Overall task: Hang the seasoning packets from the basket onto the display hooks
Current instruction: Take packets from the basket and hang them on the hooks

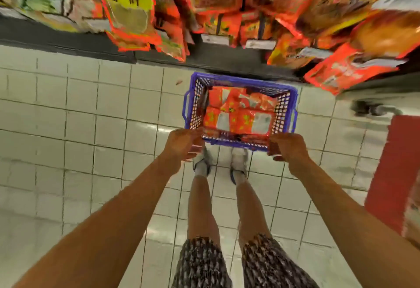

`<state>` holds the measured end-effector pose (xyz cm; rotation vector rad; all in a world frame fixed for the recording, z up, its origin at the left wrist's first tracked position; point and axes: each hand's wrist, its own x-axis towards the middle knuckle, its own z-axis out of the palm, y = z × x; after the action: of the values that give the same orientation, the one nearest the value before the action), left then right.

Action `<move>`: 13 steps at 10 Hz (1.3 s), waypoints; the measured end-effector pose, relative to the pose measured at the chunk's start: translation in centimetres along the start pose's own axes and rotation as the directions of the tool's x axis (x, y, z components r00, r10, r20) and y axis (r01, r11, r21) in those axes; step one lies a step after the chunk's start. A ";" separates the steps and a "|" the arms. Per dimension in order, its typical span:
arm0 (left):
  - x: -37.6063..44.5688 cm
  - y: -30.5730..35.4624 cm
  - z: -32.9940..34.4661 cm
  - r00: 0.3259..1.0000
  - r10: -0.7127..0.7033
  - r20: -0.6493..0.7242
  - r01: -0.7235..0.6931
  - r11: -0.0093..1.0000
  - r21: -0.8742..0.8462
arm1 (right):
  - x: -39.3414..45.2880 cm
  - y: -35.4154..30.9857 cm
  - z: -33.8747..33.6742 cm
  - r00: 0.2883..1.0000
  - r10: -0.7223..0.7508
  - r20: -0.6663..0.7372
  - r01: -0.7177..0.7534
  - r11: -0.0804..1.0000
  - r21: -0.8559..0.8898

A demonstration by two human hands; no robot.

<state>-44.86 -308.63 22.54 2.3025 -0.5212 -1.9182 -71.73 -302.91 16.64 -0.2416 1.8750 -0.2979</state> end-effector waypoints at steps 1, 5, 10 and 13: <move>7.7 -2.5 0.9 0.998 -0.028 0.058 0.021 0.992 0.122 | 6.6 4.0 2.4 0.999 0.046 0.025 -0.043 0.991 -0.127; 27.1 -10.3 4.4 0.994 -0.012 0.106 -0.035 0.905 0.423 | 27.0 10.9 8.9 0.944 -0.072 0.322 0.330 0.237 -0.914; 29.5 -14.4 4.6 0.949 0.286 0.131 -0.282 0.590 0.757 | 27.2 15.3 9.8 0.880 -0.094 0.466 0.470 0.312 -0.825; 33.2 -14.9 4.9 0.901 0.172 0.398 -0.406 0.015 0.914 | 28.6 13.7 13.0 0.919 -0.270 0.288 0.393 0.544 -0.742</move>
<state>-41.74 -304.67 -13.79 1.9847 -2.9171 -1.6032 -68.65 -300.01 -17.36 -1.2219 1.6937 0.3345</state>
